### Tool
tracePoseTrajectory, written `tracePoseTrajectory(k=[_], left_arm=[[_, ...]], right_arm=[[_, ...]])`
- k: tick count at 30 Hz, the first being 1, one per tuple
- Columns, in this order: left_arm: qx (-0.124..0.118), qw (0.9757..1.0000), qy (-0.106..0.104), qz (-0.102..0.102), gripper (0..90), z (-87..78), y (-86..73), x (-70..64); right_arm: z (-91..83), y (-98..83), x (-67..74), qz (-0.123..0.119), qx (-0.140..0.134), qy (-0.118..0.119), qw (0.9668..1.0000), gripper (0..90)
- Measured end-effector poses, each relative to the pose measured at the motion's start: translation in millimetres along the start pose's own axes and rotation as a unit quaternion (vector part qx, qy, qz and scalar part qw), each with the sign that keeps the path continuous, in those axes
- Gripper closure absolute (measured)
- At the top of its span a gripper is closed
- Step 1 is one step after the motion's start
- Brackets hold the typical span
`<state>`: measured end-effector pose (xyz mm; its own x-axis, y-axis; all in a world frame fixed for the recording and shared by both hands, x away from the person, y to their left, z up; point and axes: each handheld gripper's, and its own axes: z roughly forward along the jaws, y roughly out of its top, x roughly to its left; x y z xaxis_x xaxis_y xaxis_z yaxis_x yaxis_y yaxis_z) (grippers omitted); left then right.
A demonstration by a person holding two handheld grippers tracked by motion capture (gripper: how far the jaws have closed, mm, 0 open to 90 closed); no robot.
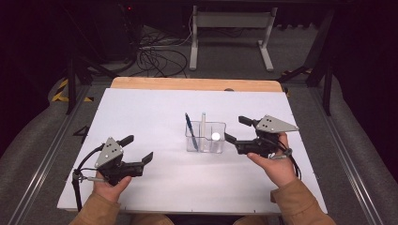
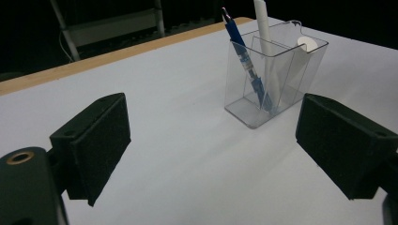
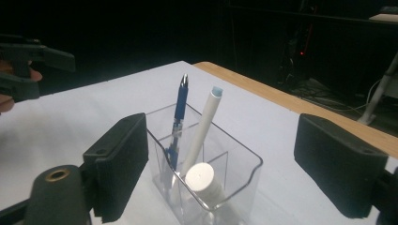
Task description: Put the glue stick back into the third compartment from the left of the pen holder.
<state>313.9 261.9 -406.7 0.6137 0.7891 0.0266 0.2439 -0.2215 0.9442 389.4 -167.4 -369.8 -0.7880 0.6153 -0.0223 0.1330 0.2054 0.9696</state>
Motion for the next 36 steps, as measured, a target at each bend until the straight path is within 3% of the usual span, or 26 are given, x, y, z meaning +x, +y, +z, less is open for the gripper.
tracePoseTrajectory(k=[22,36], left_arm=[[-0.004,1.0,-0.003,0.004,10.8,-2.2,-2.8,0.7],[-0.007,0.9999,-0.007,0.008,10.8,-2.7,-5.5,-0.6]], right_arm=[[-20.6,-39.2,-1.8,0.026,0.028,-0.003,0.9993,16.3],[-29.5,-64.6,-9.8,0.046,0.05,-0.02,0.9975,16.2]])
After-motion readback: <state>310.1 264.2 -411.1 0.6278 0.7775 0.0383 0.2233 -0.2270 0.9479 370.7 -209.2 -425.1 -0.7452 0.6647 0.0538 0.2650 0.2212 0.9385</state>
